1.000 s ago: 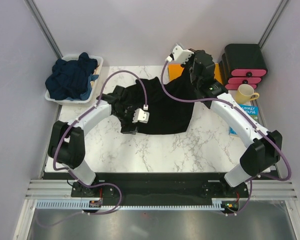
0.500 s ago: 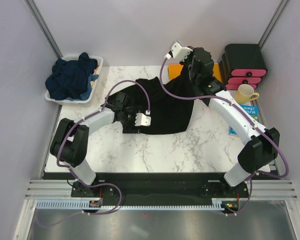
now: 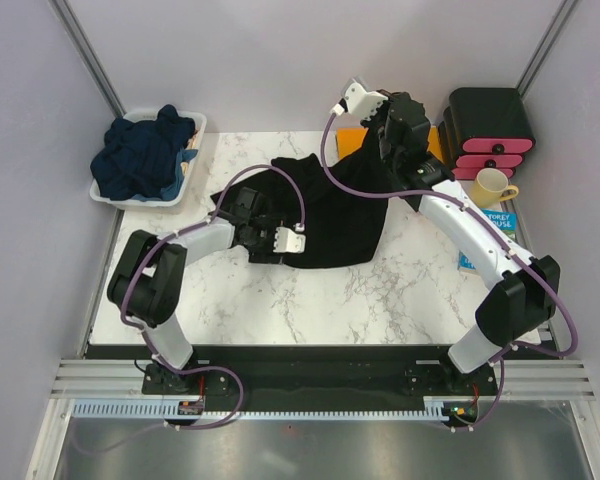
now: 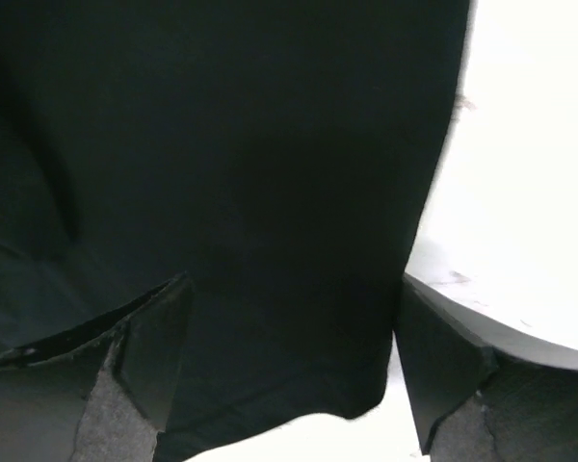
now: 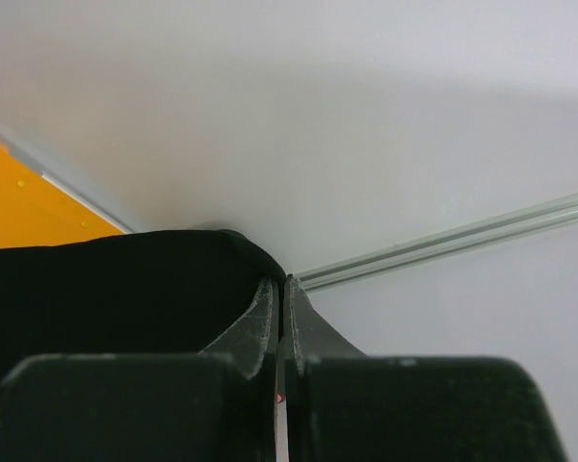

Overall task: Fold and stack the t-shirts
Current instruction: Flatten the tshirt out

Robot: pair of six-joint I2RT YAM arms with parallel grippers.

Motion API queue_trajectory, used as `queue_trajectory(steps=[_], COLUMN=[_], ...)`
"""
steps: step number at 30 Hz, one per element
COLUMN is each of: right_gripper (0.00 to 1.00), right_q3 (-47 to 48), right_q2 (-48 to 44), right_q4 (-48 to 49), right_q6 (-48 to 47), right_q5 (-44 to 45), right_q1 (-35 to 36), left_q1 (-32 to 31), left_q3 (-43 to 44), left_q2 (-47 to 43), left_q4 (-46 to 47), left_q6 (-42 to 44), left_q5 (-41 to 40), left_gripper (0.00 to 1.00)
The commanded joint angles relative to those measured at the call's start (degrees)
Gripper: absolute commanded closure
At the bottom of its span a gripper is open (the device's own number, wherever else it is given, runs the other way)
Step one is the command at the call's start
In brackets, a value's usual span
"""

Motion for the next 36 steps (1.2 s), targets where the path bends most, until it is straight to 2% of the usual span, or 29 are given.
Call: queue_trajectory(steps=[1,2,4,5,9,14,17,22,24,27,30,31,33,36], right_gripper=[1.0,1.0,1.0,1.0,1.0,1.0,1.0,1.0,1.0,1.0,1.0,0.94,0.8,0.73], right_q3=[3.0,3.0,2.9,2.8,1.9,0.1,-0.6,-2.3,-4.0,-7.8,-10.7,-11.1,-11.4,-12.7], right_q2=[-0.8,-0.6,-0.5,-0.5,-0.5,-0.1,0.1,-1.0,-2.2,-4.8,-6.5,-7.0,-7.7,-8.8], right_q4=[4.0,4.1,4.2,4.3,5.1,6.2,6.0,1.6,-1.7,-5.8,-9.9,-11.1,-17.5,-19.4], right_q6=[0.7,0.6,0.3,0.0,-1.4,-3.2,-3.4,-0.5,1.0,2.7,3.4,4.2,5.5,6.4], right_q5=[1.0,0.9,0.9,0.9,1.1,2.8,2.8,1.9,0.7,-2.5,-5.8,-6.6,-10.6,-12.0], right_q1=[-0.3,-0.3,-0.4,-0.5,-0.8,-1.4,-1.8,-1.8,-1.8,-1.7,-1.3,-1.2,-1.1,-0.8], left_q1=[-0.4,-0.4,-0.2,-0.1,2.4,7.9,11.5,18.0,19.8,21.3,21.4,21.3,20.7,19.9], left_q3=[2.1,2.6,3.3,3.6,9.4,27.3,36.5,46.8,47.2,42.9,38.4,37.4,34.0,31.6], left_q2=[6.0,6.5,6.6,6.3,3.1,3.1,5.6,11.4,13.8,14.0,13.9,14.1,14.3,15.3], left_q4=[2.6,2.4,2.2,2.1,2.5,0.2,-0.2,-0.5,-1.1,-1.6,-2.8,-3.2,-3.5,-3.5], left_q6=[0.5,0.5,0.8,1.1,-2.5,-5.5,-1.8,10.3,16.0,22.5,24.3,24.5,25.2,25.3], left_q5=[-5.9,-6.1,-7.1,-7.4,-7.4,-12.9,-16.3,-20.5,-23.3,-21.9,-18.6,-18.2,-17.9,-19.1], left_gripper=[0.23,0.43,0.6,0.98,0.98,0.98,0.98,0.98,0.96,0.95,0.86,0.77,0.69,0.58])
